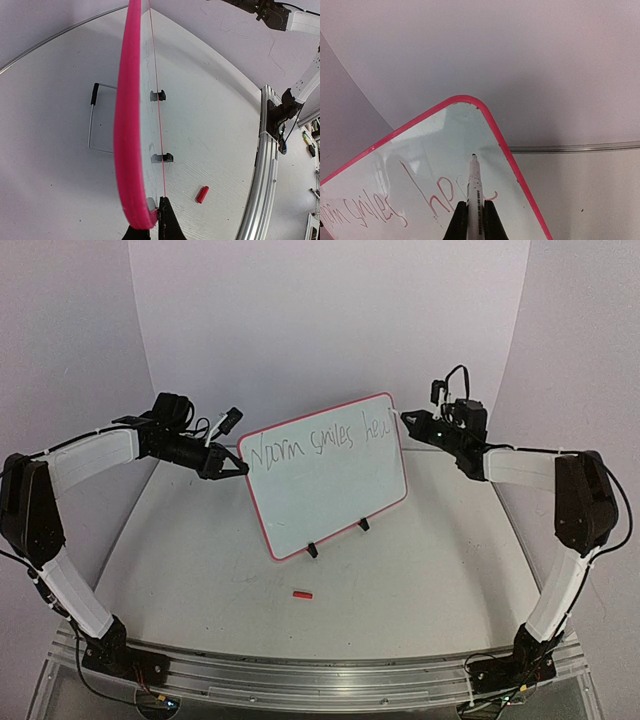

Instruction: Write a sentence on the whiteboard

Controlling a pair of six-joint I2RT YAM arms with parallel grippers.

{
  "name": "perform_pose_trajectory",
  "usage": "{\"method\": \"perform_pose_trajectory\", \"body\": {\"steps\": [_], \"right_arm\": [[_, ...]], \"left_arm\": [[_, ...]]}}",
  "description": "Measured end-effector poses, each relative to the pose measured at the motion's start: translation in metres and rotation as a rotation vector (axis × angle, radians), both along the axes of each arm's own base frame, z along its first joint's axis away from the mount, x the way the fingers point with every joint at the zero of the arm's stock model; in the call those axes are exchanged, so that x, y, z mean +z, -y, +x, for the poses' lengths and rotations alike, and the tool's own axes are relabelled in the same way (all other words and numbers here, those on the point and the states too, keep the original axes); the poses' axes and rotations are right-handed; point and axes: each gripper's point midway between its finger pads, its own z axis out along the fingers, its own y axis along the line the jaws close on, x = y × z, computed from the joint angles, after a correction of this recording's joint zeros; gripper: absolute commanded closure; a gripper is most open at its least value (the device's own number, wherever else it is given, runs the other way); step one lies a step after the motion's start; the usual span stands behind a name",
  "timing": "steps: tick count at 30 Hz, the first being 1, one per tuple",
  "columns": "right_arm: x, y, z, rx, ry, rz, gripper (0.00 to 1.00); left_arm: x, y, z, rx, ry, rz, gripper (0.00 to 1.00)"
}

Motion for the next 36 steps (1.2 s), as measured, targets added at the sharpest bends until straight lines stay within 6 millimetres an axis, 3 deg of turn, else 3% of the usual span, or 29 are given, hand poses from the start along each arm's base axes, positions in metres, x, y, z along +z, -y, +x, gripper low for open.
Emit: {"method": "perform_pose_trajectory", "body": {"steps": [7,20,32,36], "right_arm": [[0.015,-0.004,0.007,0.011,0.036,0.013,1.0],[-0.013,-0.006,0.008,0.024,-0.021,-0.003,1.0],[-0.063,0.001,-0.005,0.012,-0.118,-0.034,1.0],[-0.066,0.004,-0.005,-0.003,-0.123,-0.038,1.0]], "left_arm": [[0.0,0.0,0.0,0.0,0.0,0.0,1.0],[0.0,0.0,0.0,-0.001,0.0,0.0,1.0],[0.0,0.0,0.0,0.003,-0.006,0.0,1.0],[-0.001,0.0,-0.001,0.003,-0.01,0.001,1.0]]}}
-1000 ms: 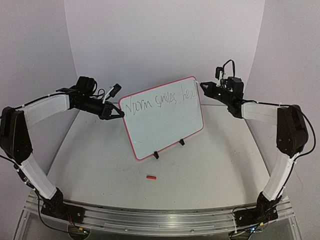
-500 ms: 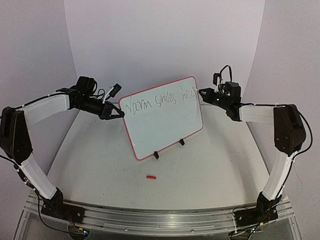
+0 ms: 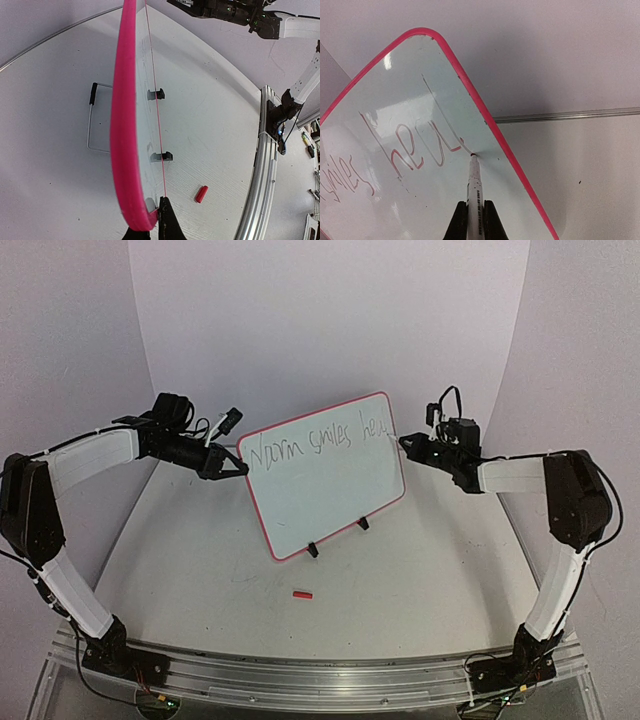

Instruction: Write a sentence on the whiteboard

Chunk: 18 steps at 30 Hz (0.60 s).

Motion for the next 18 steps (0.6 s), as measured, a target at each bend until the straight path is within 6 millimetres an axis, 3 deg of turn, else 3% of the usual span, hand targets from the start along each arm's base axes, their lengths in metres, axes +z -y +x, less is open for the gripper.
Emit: {"method": "perform_pose_trajectory", "body": {"steps": [11,14,18], "right_arm": [[0.007,0.016,0.0,-0.058,0.003,-0.014,1.0],[0.027,0.022,-0.011,-0.064,0.028,-0.017,1.0],[0.072,0.026,-0.032,-0.047,0.101,-0.003,1.0]], "left_arm": [[0.0,0.0,0.0,-0.002,0.002,0.001,1.0],[0.0,0.0,0.0,-0.004,0.005,0.001,1.0],[0.0,0.0,0.0,-0.004,0.005,0.001,1.0]]}}
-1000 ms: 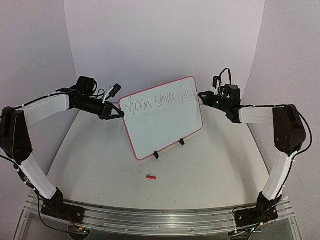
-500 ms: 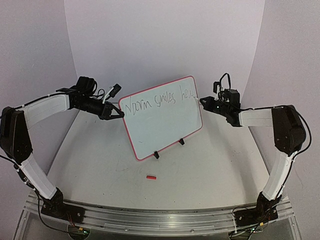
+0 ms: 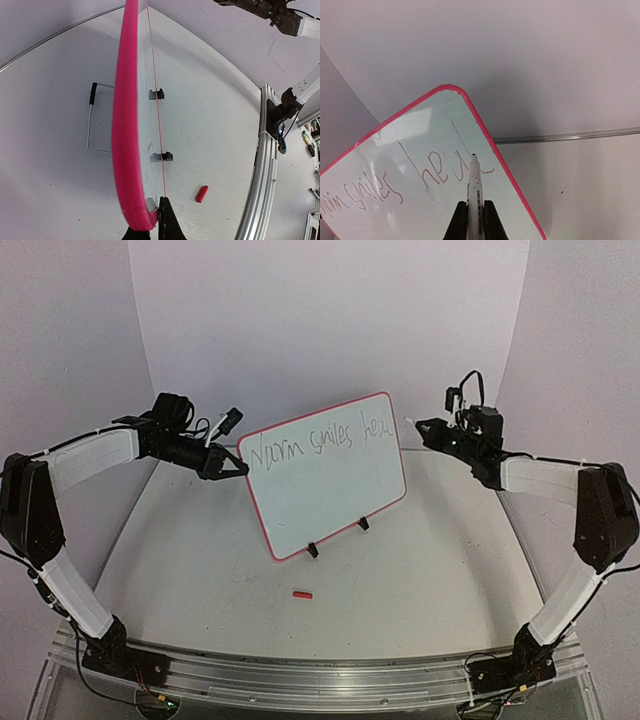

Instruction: Write a sentence on the whiteboard

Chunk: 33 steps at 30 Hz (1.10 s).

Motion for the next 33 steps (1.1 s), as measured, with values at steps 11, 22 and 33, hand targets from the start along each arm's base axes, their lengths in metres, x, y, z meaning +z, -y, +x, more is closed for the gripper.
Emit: {"method": "perform_pose_trajectory", "body": {"steps": [11,22,33], "right_arm": [[0.046,-0.017,-0.059,0.168,0.041,-0.013,1.0],[0.012,-0.122,-0.143,0.526,-0.077,-0.043,1.0],[-0.044,-0.217,-0.198,0.808,-0.179,-0.07,1.0]], "left_arm": [[0.0,0.001,0.0,-0.002,0.0,-0.001,1.0],[0.002,0.005,-0.001,-0.011,0.013,-0.003,1.0],[0.003,0.009,-0.003,-0.025,0.031,-0.002,1.0]]}}
